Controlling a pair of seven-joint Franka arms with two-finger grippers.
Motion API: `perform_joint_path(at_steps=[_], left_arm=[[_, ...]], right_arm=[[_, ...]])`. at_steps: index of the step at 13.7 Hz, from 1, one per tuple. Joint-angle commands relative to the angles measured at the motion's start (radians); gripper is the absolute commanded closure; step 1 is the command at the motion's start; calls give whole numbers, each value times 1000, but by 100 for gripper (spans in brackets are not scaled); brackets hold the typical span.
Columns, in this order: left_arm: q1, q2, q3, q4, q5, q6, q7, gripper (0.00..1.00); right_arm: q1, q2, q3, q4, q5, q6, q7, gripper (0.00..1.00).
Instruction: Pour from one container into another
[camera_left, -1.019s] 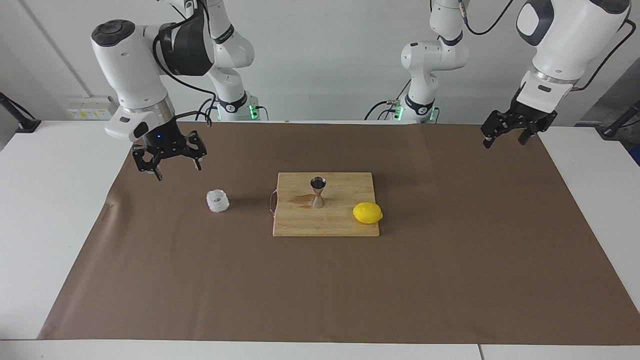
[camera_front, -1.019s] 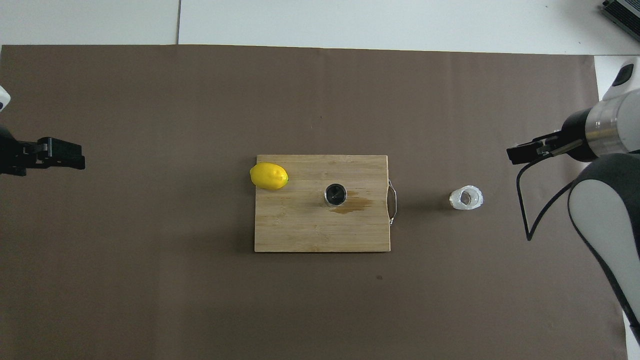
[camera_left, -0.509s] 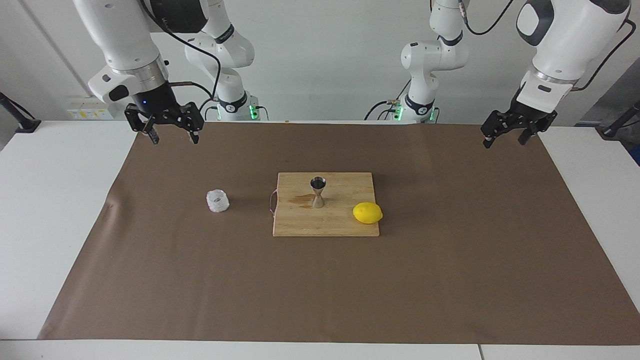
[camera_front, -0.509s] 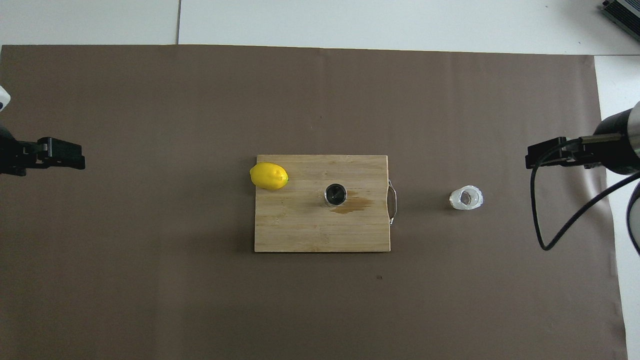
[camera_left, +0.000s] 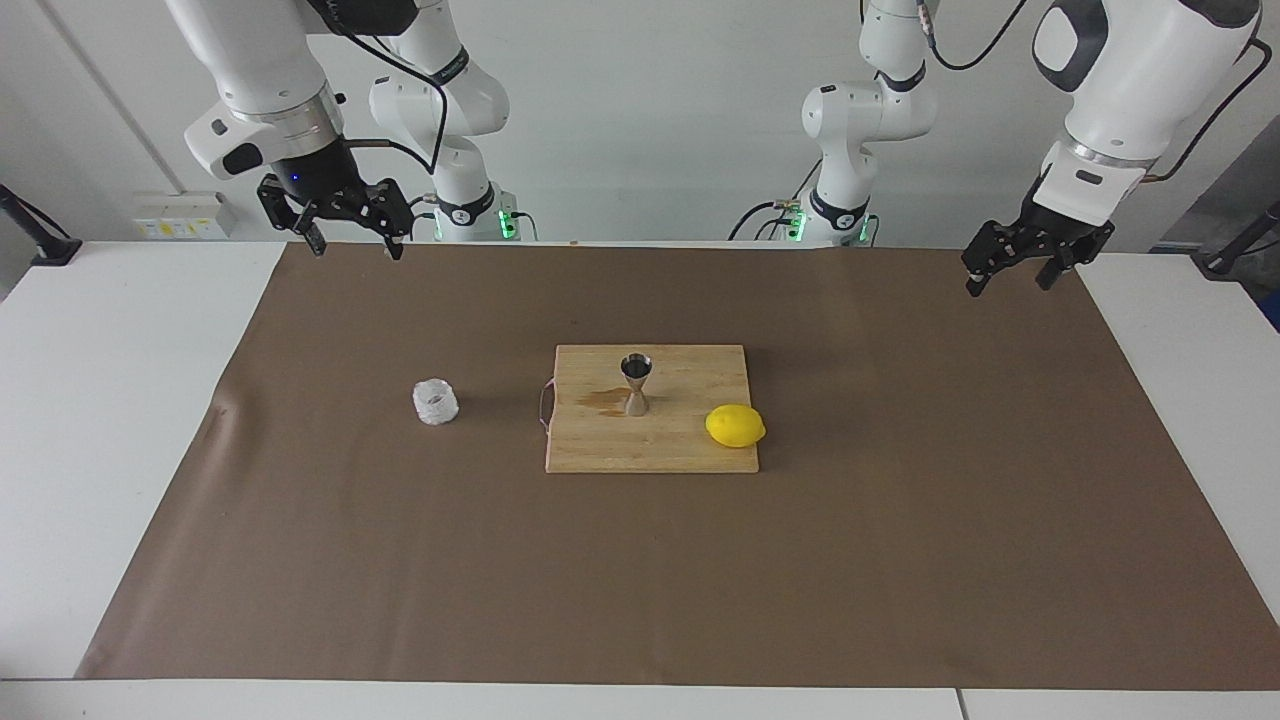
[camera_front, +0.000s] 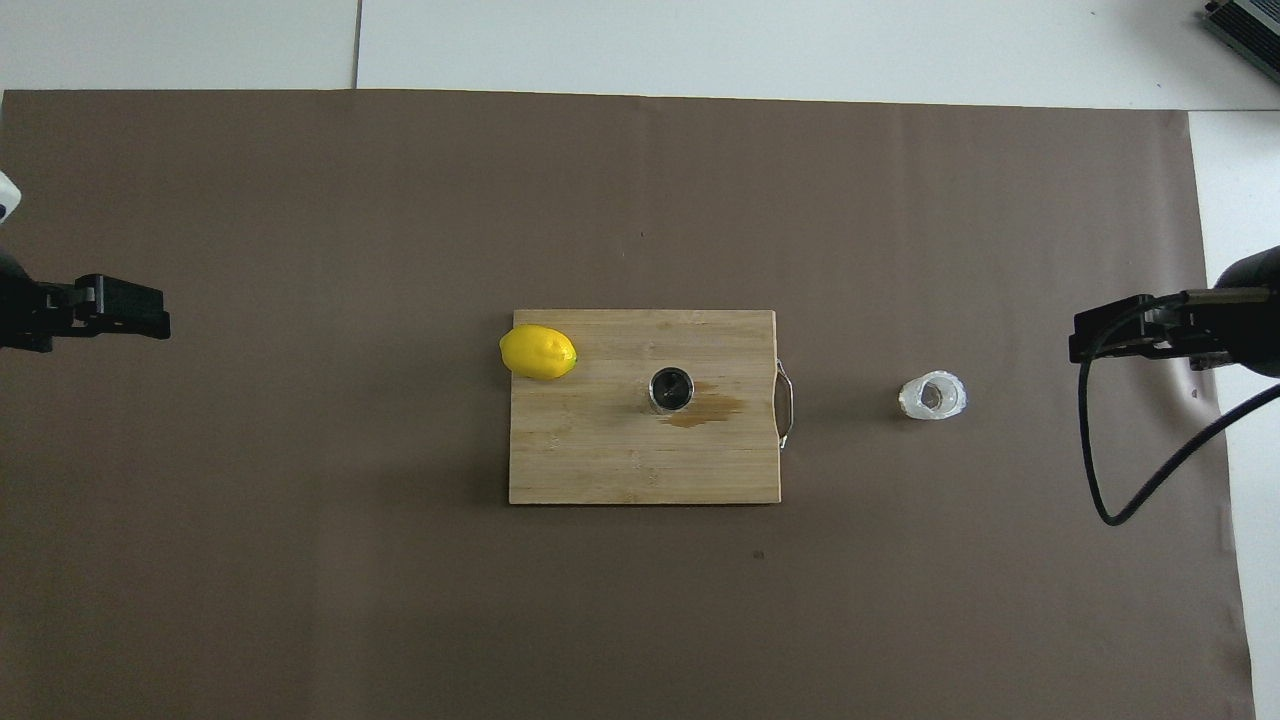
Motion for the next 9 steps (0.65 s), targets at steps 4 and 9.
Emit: perform_joint_path(at_steps=[4, 9], left_arm=[[3, -24, 0, -22, 13, -5, 4, 0], [3, -24, 0, -22, 13, -5, 4, 0]], right_arm=[[-4, -15, 6, -22, -9, -14, 8, 0], [-4, -18, 6, -29, -9, -10, 8, 0]])
